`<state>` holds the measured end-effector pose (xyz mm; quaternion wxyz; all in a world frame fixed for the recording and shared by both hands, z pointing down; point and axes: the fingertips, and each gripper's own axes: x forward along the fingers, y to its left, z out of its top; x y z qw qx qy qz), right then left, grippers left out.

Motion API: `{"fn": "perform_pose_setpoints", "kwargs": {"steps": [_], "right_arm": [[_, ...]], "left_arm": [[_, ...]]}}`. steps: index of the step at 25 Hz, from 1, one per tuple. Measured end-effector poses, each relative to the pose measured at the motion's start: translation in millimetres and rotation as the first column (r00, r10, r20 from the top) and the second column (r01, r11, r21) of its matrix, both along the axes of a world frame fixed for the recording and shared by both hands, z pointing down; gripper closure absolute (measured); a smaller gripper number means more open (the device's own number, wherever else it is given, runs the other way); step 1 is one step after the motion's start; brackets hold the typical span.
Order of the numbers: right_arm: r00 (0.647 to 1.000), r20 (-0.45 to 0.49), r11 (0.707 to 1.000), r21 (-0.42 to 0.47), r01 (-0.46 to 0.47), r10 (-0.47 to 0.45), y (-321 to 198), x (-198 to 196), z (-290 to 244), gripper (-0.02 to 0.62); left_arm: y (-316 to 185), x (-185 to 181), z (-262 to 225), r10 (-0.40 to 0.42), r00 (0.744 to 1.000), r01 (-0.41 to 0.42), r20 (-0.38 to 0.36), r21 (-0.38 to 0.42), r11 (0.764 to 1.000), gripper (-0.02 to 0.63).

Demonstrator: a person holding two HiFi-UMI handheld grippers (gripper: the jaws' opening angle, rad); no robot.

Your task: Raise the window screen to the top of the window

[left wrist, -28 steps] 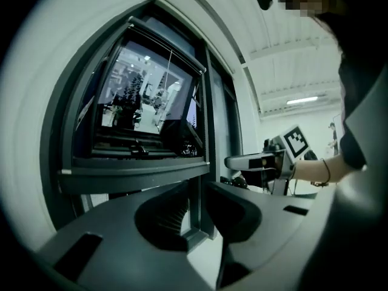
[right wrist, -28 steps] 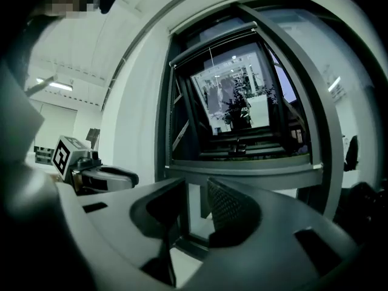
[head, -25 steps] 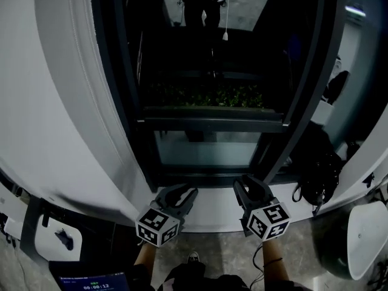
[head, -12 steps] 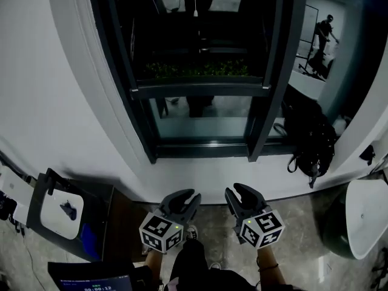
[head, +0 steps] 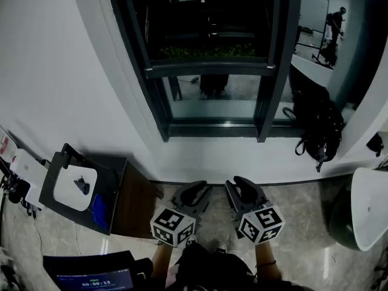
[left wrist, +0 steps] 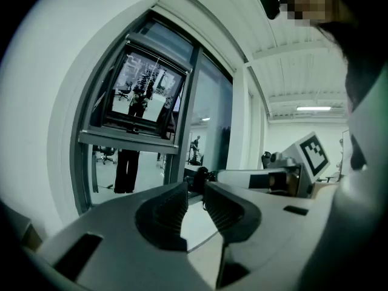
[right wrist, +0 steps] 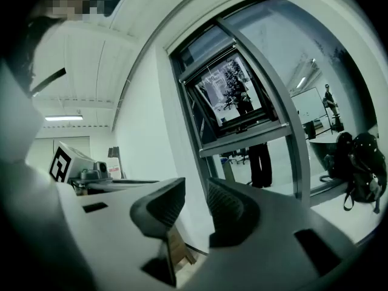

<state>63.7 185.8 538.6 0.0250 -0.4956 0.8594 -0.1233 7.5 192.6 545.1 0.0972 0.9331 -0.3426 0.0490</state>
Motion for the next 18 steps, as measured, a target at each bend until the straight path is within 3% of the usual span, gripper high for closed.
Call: {"fn": "perform_pose_setpoints", "kwargs": {"steps": [8,18], "right_arm": [[1.0,-0.016,1.0,0.017,-0.01,0.01,28.4,-35.5,-4.8,0.482],[0.998,0.004,0.998,-0.005,-0.056,0.056,73.2,-127.5,5.3,0.482]], "left_arm": [[21.0,-29.5,0.3,-0.01,1.0,0.01,0.0,0.015,1.0,0.521],[64.9,-133.4,12.6,-0.018,1.0,0.018,-0.003,-0.019,1.0,0.522]]}}
